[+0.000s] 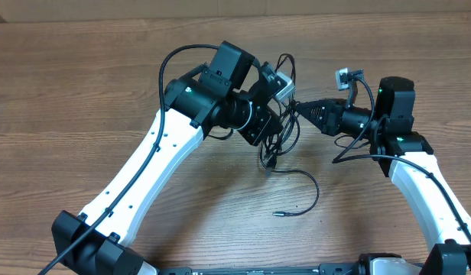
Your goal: Untangle cables
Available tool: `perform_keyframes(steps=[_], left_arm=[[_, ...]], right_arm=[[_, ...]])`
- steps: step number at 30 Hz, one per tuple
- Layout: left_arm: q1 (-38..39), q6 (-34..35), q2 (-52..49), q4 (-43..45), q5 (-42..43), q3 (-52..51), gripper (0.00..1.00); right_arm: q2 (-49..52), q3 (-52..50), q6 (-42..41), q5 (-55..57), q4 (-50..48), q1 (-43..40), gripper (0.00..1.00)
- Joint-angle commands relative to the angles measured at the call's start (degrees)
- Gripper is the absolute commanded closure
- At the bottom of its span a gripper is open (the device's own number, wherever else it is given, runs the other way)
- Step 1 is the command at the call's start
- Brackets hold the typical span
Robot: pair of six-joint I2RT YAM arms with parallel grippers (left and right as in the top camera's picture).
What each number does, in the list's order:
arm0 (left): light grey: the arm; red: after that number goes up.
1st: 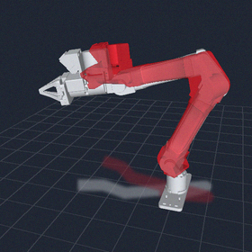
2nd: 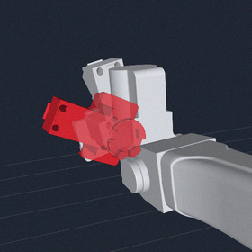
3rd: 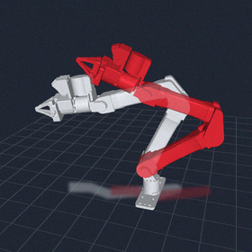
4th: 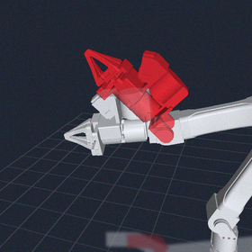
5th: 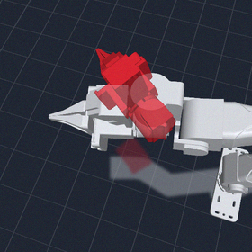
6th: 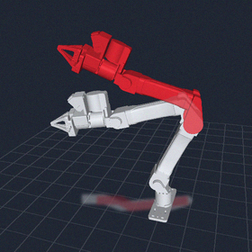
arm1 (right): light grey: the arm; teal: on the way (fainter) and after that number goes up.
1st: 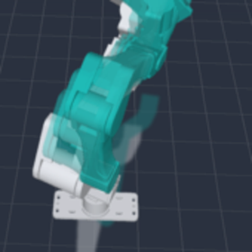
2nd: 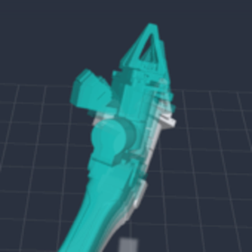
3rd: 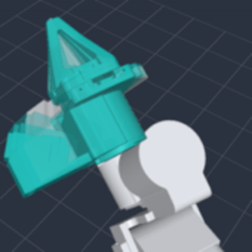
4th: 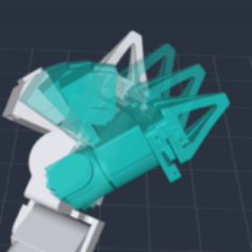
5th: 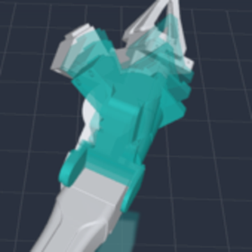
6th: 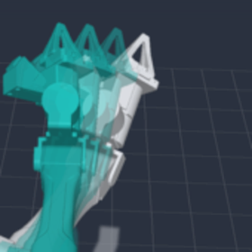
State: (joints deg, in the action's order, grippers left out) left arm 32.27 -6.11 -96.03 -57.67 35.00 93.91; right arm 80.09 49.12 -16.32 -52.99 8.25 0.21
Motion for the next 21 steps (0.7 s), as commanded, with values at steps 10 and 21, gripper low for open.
perform_keyframes(steps=[10,21], left_arm=[[0.8,-0.1,0.8,-2.1,5.3,1.1,0.96],[0.8,-0.1,0.8,-2.1,3.1,1.1,0.96]], right_arm=[[0.1,0.3,-1.9,30.4,5.4,-1.2,0.85],[0.1,0.3,-1.9,17.2,3.7,-1.2,0.12]])
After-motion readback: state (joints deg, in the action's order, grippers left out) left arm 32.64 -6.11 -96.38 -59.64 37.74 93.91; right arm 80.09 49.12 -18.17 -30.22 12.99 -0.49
